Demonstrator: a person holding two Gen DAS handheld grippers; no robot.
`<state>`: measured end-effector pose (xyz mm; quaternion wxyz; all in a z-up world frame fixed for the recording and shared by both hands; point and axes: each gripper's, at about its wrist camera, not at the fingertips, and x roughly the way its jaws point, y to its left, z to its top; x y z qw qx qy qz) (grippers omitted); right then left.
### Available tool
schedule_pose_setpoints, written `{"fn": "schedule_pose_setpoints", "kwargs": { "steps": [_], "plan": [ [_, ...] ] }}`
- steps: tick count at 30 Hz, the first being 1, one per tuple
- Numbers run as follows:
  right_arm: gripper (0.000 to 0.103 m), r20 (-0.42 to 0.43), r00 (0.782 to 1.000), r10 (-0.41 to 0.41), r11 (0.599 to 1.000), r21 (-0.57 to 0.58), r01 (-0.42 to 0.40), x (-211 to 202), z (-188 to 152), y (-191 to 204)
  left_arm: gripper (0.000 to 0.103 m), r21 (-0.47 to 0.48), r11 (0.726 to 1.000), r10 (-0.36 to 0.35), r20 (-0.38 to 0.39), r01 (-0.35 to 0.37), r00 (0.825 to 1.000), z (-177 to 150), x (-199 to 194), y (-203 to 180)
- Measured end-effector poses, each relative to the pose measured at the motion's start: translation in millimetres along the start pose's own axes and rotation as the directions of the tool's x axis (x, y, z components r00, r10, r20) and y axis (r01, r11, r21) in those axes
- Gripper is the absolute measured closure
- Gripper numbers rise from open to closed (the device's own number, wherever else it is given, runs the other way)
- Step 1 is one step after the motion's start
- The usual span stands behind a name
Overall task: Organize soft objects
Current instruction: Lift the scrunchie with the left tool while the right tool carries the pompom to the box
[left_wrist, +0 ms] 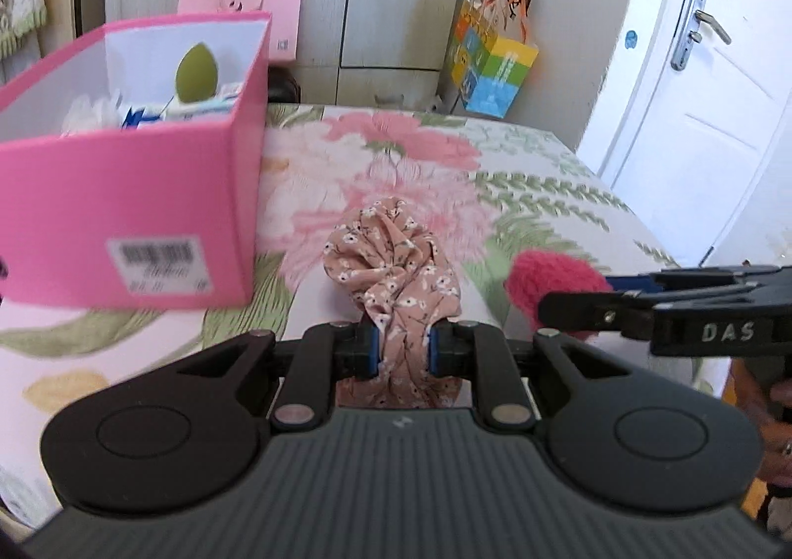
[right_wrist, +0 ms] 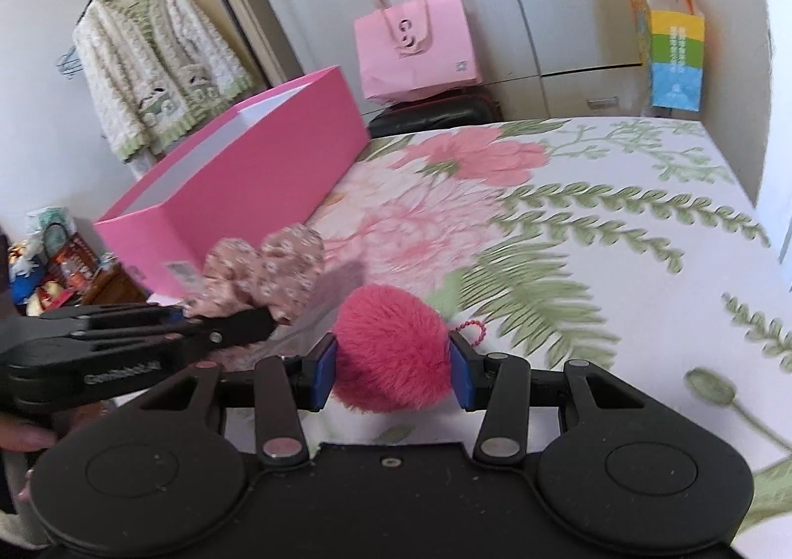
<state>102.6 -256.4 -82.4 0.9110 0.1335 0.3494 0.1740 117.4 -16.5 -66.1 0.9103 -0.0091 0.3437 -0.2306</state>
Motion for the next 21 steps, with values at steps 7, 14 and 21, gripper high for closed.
{"fn": "schedule_pose_setpoints", "kwargs": {
  "steps": [7, 14, 21],
  "plan": [
    [0.052, -0.061, 0.994, 0.09, 0.996, -0.012, -0.091, -10.8, -11.2, 16.3, 0.087, -0.036, 0.999, -0.025, -0.042, 0.024, 0.999, -13.5, -36.9, 28.4],
    [0.052, -0.119, 0.978, 0.171, 0.983, -0.038, -0.177, -13.3, -5.5, 37.2, 0.087, -0.007, 1.0, -0.004, -0.073, 0.004, 0.997, -7.6, -76.0, 57.3],
    [0.052, -0.106, 0.961, 0.257, 0.954, -0.13, -0.269, -13.1, 29.6, 82.6, 0.087, 0.036, 0.999, -0.023, -0.018, 0.024, 1.0, 28.4, -117.0, 76.7]
  ]
}}
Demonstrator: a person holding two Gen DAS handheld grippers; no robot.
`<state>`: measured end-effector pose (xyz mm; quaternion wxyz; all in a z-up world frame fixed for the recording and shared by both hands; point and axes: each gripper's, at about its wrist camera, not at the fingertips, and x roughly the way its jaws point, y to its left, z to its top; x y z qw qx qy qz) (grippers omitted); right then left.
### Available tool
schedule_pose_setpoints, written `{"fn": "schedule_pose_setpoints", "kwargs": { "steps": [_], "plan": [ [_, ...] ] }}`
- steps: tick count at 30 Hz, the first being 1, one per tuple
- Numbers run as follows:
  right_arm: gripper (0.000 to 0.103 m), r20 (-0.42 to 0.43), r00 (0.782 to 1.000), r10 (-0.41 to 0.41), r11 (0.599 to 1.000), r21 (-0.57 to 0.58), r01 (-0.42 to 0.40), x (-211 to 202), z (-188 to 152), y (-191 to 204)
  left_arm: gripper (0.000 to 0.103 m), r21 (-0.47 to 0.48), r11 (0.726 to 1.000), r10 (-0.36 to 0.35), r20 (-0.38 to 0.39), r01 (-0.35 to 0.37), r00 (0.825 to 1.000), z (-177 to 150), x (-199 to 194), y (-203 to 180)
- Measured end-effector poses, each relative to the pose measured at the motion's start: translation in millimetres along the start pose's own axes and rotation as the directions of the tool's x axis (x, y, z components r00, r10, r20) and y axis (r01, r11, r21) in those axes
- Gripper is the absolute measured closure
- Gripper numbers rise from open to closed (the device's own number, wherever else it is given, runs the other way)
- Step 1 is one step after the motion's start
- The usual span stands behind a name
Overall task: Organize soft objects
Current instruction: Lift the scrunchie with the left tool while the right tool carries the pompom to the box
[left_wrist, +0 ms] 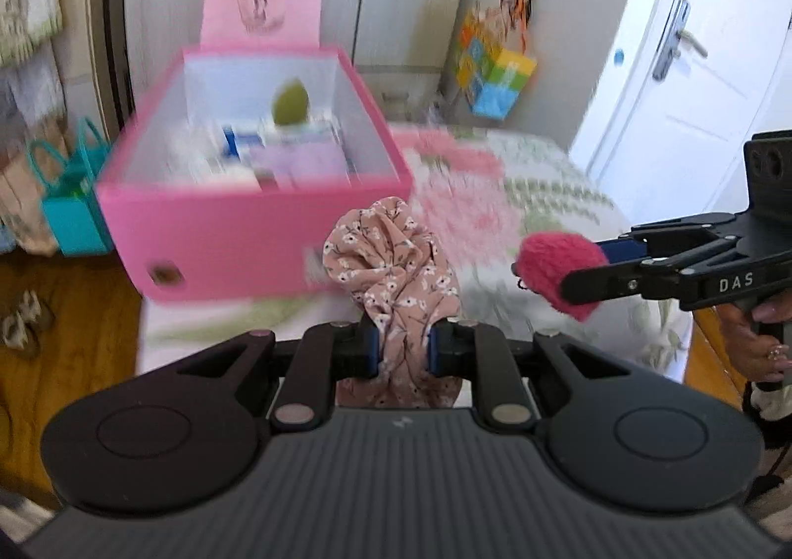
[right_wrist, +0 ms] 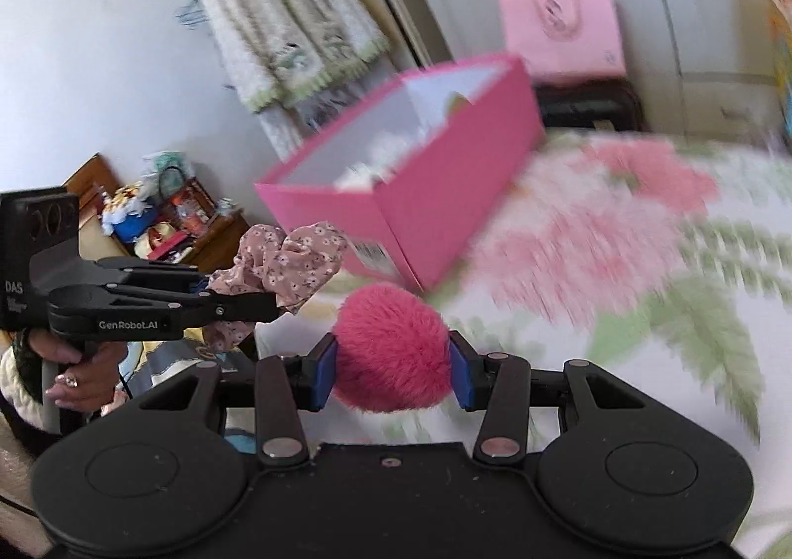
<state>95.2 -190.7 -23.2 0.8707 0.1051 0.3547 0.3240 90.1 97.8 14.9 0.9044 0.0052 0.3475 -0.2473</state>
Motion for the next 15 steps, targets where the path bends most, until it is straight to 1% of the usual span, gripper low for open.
{"fn": "schedule_pose_setpoints", "kwargs": {
  "steps": [3, 6, 9, 12, 15],
  "plan": [
    [0.052, 0.049, 0.999, -0.003, 0.998, -0.068, 0.006, 3.7, 26.9, 17.1, 0.087, 0.025, 0.999, 0.018, 0.065, -0.02, 0.998, 20.8, -12.5, 7.3],
    [0.052, 0.089, 0.996, 0.01, 0.994, -0.113, 0.0, 12.1, 56.4, 27.4, 0.087, 0.032, 0.999, 0.024, 0.12, -0.028, 0.993, 40.8, -15.8, 17.0],
    [0.052, 0.12, 0.993, -0.018, 0.99, -0.139, 0.035, 26.9, 85.6, 31.6, 0.087, 0.036, 0.998, 0.042, 0.157, -0.048, 0.987, 59.8, -9.3, 30.5],
    [0.052, 0.142, 0.988, -0.062, 0.98, -0.178, 0.087, 46.6, 110.7, 31.0, 0.087, 0.017, 0.998, 0.064, 0.162, -0.068, 0.985, 80.0, 9.4, 49.5],
    [0.052, 0.128, 0.988, -0.086, 0.971, -0.209, 0.112, 74.9, 137.0, 24.0, 0.087, -0.017, 0.994, 0.114, 0.142, -0.112, 0.983, 99.5, 36.7, 71.6]
  ]
}}
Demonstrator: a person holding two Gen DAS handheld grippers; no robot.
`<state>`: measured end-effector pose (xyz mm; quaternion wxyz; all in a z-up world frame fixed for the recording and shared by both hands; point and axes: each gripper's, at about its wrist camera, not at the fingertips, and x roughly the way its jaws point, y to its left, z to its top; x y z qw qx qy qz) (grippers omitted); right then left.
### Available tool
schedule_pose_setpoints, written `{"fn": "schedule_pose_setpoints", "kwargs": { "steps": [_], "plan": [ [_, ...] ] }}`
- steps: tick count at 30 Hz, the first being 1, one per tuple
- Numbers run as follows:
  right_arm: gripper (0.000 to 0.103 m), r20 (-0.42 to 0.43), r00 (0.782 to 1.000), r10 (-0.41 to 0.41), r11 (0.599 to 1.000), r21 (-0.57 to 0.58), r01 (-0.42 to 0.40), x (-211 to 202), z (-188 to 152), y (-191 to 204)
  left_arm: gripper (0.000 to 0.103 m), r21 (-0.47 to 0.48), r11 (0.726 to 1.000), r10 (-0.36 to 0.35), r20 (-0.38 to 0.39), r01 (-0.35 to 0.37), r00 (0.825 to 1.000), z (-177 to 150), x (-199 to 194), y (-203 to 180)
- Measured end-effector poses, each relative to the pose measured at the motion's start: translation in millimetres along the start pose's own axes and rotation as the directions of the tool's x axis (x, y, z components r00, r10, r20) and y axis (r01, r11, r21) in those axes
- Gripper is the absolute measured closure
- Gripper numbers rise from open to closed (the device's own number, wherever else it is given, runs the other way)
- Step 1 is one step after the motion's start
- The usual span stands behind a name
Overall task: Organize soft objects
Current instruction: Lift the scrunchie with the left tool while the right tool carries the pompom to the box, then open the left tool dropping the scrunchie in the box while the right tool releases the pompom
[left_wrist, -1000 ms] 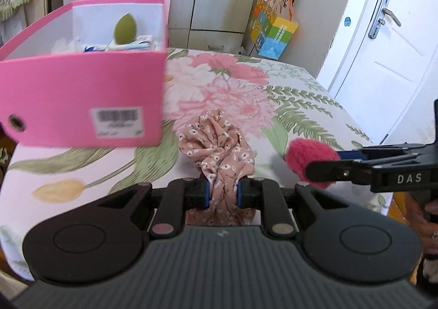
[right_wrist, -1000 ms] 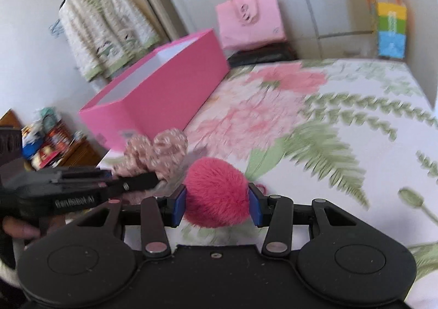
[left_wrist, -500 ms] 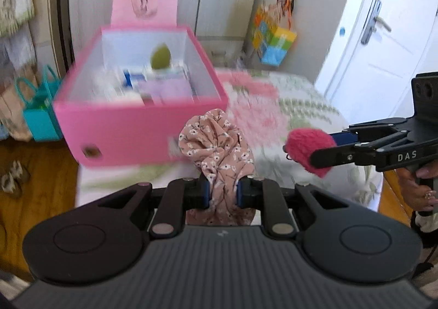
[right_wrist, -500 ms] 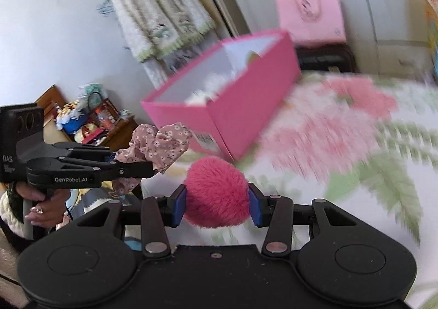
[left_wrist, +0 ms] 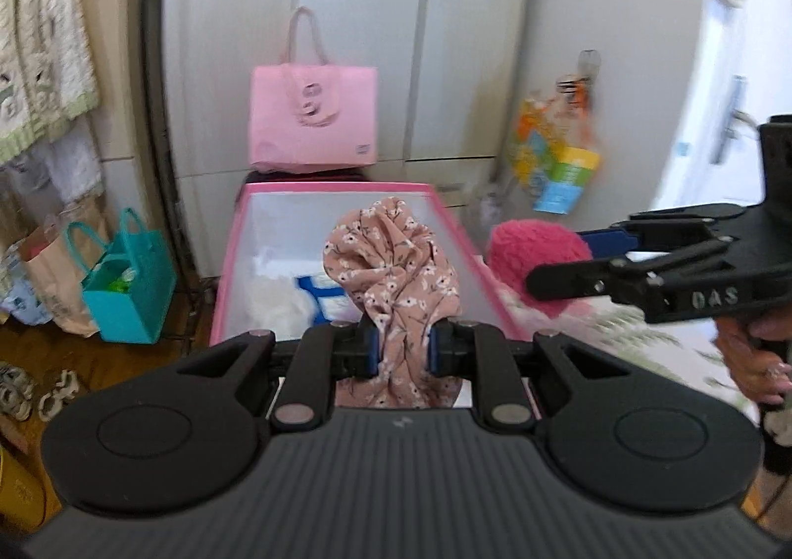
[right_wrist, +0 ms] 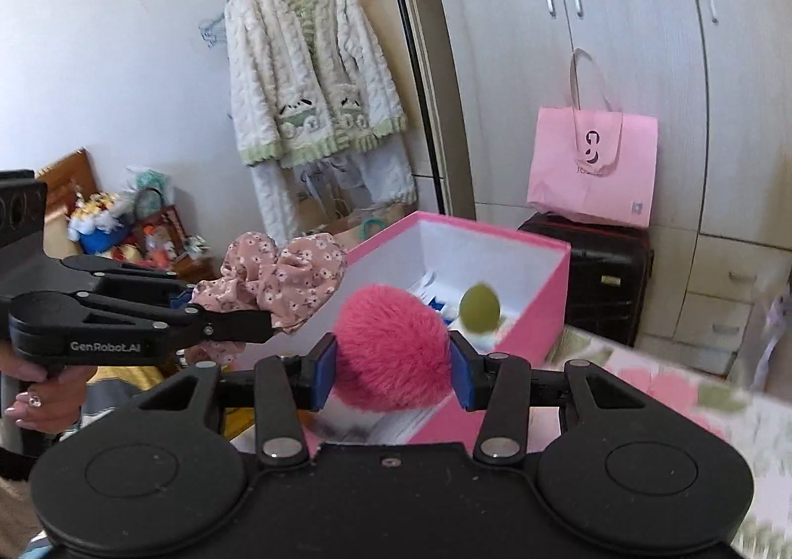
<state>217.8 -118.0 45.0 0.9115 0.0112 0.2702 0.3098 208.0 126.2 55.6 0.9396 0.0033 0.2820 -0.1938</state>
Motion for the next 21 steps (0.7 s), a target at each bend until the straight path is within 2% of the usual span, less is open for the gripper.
{"fn": "schedule_pose_setpoints", "kwargs": {
  "steps": [3, 7, 10, 14, 18, 21],
  "plan": [
    [0.052, -0.047, 0.999, 0.002, 1.0, -0.013, -0.003, 36.9, 17.7, -8.7, 0.087, -0.04, 0.998, 0.04, -0.038, -0.042, 0.998, 13.0, 32.5, 22.2],
    [0.051, -0.123, 0.992, -0.017, 0.998, -0.058, 0.01, 85.5, 34.0, -19.1, 0.087, -0.036, 0.996, 0.08, -0.09, -0.084, 0.993, 27.3, 71.2, 41.2],
    [0.051, -0.186, 0.983, 0.002, 0.997, -0.081, -0.017, 118.8, 39.4, -24.0, 0.087, -0.056, 0.994, 0.082, -0.141, -0.091, 0.987, 33.3, 97.4, 53.9],
    [0.051, -0.268, 0.963, 0.015, 0.984, -0.165, -0.062, 153.0, 40.2, -19.2, 0.086, -0.063, 0.99, 0.113, -0.15, -0.123, 0.982, 39.1, 116.9, 63.7],
    [0.047, -0.275, 0.961, -0.039, 0.964, -0.265, -0.036, 174.6, 43.6, -7.3, 0.083, -0.013, 0.987, 0.156, -0.135, -0.16, 0.978, 39.7, 121.9, 59.8],
    [0.037, -0.252, 0.966, -0.053, 0.961, -0.277, -0.019, 172.9, 43.9, -6.4, 0.075, -0.017, 0.99, 0.135, -0.133, -0.139, 0.982, 39.2, 121.4, 58.3]
  ]
}}
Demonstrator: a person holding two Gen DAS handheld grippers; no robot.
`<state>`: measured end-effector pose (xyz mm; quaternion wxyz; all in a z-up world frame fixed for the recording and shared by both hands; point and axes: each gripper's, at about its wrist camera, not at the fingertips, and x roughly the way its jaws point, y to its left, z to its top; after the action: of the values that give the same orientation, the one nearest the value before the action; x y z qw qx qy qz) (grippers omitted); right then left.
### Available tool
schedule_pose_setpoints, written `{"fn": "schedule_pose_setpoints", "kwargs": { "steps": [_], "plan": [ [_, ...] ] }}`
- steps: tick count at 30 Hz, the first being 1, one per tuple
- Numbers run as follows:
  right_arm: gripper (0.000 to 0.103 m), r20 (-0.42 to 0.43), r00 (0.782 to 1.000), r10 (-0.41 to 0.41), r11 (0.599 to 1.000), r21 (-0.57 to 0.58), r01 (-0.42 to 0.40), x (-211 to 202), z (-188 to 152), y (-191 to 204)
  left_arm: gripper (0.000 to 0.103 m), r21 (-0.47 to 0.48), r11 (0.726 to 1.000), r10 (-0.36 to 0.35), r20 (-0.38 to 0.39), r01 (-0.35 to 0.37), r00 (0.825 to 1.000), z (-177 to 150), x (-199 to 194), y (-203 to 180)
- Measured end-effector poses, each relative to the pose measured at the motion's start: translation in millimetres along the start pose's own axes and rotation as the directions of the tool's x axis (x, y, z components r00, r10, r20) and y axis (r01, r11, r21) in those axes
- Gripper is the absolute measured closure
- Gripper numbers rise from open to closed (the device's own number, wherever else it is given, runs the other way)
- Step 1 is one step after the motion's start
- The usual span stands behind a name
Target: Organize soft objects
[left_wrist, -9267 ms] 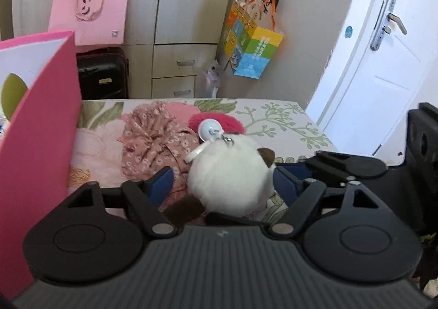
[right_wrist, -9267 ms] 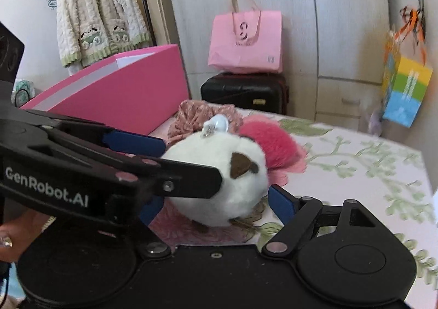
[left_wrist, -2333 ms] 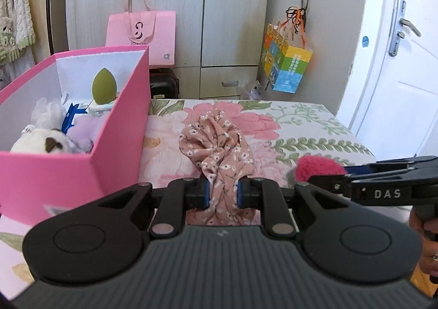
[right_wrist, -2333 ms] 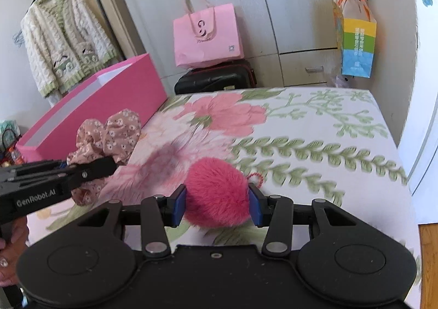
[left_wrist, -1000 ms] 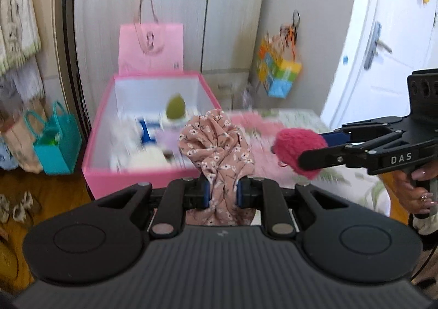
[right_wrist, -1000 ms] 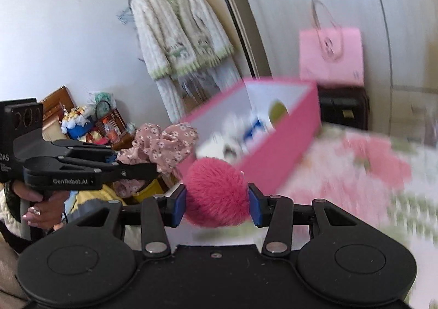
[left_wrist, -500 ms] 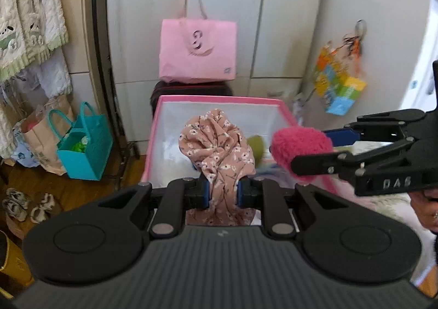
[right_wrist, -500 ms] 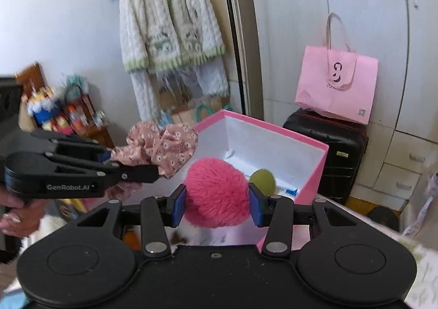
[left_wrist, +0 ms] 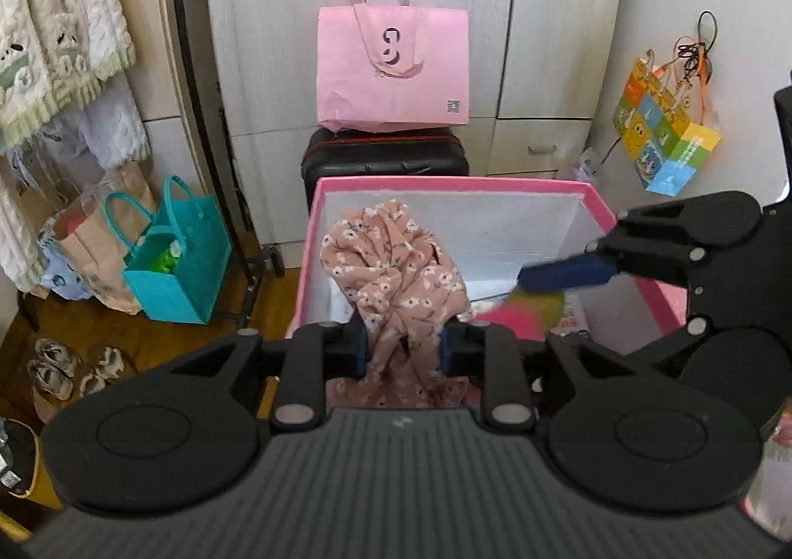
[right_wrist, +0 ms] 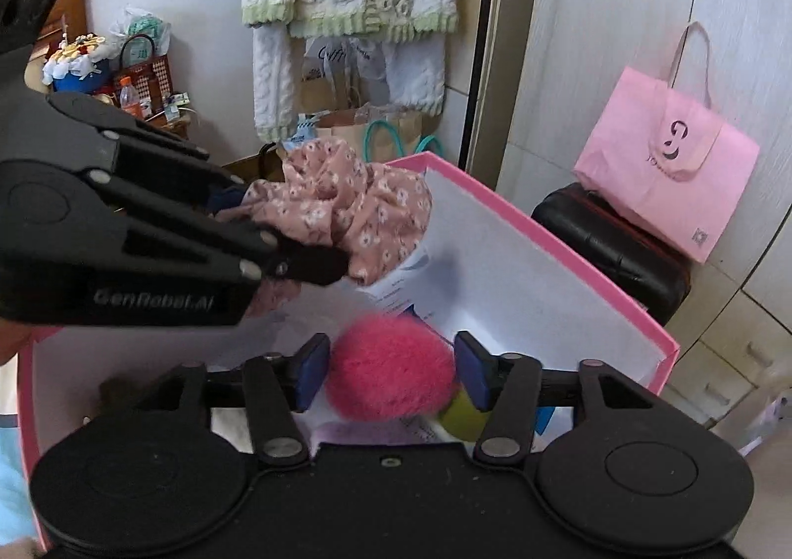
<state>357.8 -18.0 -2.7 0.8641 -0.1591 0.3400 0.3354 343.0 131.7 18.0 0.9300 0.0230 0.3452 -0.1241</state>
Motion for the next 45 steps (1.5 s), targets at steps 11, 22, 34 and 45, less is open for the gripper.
{"fn": "schedule_pose_setpoints", "kwargs": {
  "steps": [11, 22, 34, 45],
  "plan": [
    [0.032, 0.2, 0.978, -0.061, 0.992, 0.121, 0.037, -96.2, -47.7, 11.0, 0.048, 0.027, 1.0, -0.015, 0.036, 0.014, 0.999, -19.4, -37.7, -19.1],
    [0.03, 0.217, 0.964, -0.153, 0.953, 0.292, 0.086, -156.8, -98.0, 29.5, 0.023, 0.049, 0.999, -0.018, 0.077, 0.014, 0.997, -42.1, -103.8, -46.1],
    [0.008, 0.215, 0.932, -0.292, 0.917, 0.341, 0.209, -204.7, -125.4, 51.6, 0.0, 0.074, 0.995, 0.063, 0.014, -0.064, 0.998, -69.5, -147.7, -76.3],
    [0.002, 0.102, 0.868, -0.485, 0.824, 0.386, 0.415, -238.0, -141.1, 90.4, 0.0, 0.009, 0.996, 0.088, 0.121, -0.09, 0.989, -97.0, -191.9, -96.9]
  ]
}}
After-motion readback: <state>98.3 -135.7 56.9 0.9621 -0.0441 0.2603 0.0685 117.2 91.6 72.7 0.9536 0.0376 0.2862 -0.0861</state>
